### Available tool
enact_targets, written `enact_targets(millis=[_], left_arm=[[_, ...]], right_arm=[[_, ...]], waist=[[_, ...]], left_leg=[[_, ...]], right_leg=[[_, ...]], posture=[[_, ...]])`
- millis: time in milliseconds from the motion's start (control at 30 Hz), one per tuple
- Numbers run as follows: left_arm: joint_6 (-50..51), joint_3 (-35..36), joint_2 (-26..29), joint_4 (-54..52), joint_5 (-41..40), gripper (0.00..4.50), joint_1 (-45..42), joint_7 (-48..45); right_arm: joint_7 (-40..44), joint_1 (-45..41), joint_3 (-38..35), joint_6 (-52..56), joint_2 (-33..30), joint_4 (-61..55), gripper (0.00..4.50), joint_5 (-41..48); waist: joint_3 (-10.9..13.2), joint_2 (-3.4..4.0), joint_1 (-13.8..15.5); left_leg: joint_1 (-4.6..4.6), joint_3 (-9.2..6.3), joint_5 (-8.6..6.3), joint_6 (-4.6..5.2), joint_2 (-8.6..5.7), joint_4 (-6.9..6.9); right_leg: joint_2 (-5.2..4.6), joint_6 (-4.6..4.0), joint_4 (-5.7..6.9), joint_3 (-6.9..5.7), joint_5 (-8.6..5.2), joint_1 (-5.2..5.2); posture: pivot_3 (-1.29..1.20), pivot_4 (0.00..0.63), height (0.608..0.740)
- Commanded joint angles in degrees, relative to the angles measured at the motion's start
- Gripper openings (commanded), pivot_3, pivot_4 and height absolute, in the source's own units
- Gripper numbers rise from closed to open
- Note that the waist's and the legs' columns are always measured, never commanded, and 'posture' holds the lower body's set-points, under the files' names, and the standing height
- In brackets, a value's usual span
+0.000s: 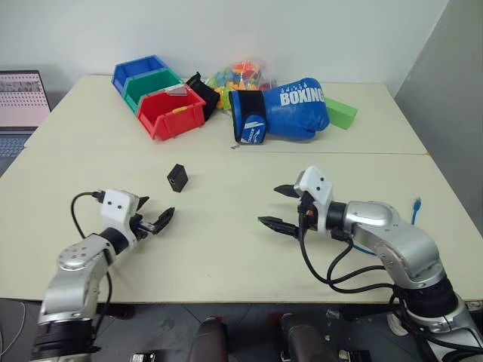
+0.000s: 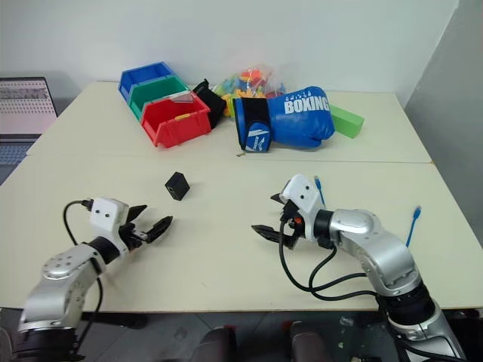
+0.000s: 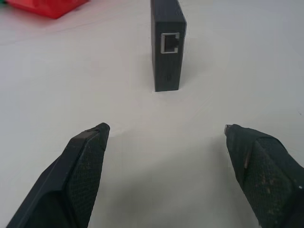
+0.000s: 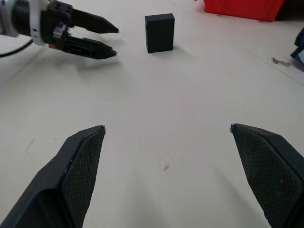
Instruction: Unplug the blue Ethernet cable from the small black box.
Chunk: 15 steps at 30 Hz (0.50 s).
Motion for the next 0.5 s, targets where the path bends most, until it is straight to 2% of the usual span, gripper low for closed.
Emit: enact_targets(millis=[33,167,500], left_arm=[[5.48,4.22,5.53,-8.88,-6.13,4.13,1.27,-6.63],[8.49,6.92,11.69,-10.63,-8.41,4.13,1.62,-11.58],[10.88,7.54,13.70,-9.96,-10.02,4.13,-0.66,-14.62]], right_arm=[[3.43,0.98,-6.04,0.20,-3.74,-2.52,4.50,3.92],[7.98,2.26,-10.26,0.55,-8.96,-1.31,4.50,7.45],[8.37,2.97,-11.43,-1.15,-11.61,0.67,4.50,7.15]], waist=[[0.00,-0.01,0.05],[0.03,0.03,-0.09],[0.04,0.05,-0.30]], left_leg=[[0.01,0.01,0.00,0.00,-0.01,0.00],[0.04,0.01,0.00,0.01,0.01,-0.03],[0.08,0.08,-0.01,0.01,0.03,-0.04]], right_leg=[[-0.01,0.00,0.01,-0.01,0.00,0.00],[0.01,-0.03,-0.02,-0.01,-0.02,-0.01],[0.04,-0.04,-0.02,0.03,-0.05,-0.02]], posture=[[0.00,0.150,0.740],[0.00,0.150,0.740],[0.00,0.150,0.740]])
